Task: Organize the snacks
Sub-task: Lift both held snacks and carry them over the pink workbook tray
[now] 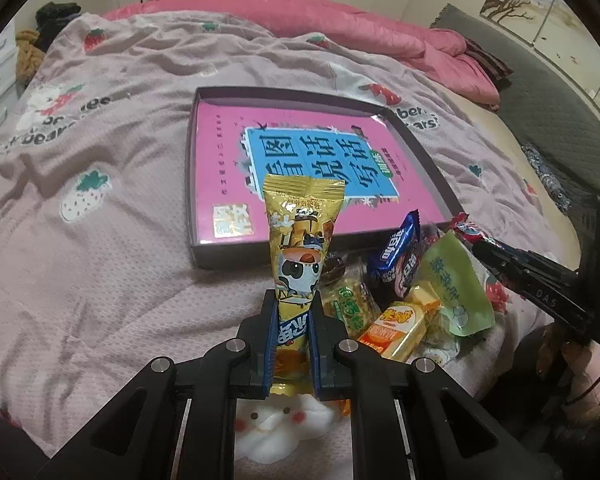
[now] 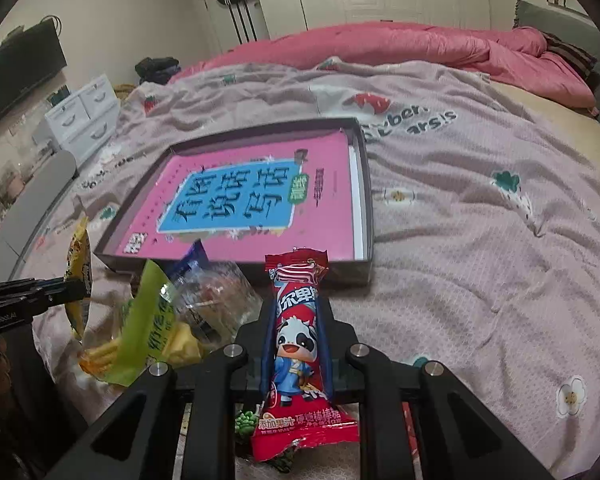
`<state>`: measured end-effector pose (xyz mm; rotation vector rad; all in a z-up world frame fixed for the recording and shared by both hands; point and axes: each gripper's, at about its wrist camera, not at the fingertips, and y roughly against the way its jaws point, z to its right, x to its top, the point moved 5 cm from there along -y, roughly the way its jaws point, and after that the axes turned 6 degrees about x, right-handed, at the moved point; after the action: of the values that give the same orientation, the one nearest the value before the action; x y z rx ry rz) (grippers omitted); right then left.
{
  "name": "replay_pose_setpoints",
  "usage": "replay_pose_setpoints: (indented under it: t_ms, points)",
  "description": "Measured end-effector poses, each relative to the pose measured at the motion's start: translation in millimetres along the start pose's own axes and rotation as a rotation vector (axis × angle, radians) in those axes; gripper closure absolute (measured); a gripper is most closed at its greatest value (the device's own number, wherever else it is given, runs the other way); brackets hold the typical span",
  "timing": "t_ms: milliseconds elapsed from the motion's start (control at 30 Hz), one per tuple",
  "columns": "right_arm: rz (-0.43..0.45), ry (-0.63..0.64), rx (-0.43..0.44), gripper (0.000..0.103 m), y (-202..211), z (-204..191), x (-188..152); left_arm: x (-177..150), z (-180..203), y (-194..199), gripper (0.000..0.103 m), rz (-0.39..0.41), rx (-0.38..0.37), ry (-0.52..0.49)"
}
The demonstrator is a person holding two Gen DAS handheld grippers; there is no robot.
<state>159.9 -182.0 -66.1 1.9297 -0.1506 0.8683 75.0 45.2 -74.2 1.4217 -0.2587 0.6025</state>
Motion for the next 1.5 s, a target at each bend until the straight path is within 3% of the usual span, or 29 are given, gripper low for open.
replay_pose_setpoints:
  t_ms: [733,1500]
  points:
    - [0.136,0.007,0.073,0.084,2.0,-7.1,44.2,41.0,-1.2,0.9,0.089,0.093,0.073,0.002]
    - [0.144,0.024,0.065,0.084,-29.7,1.8,72.5,67.3,-14.9,-26.3,0.089,0.108,0.114,0.018]
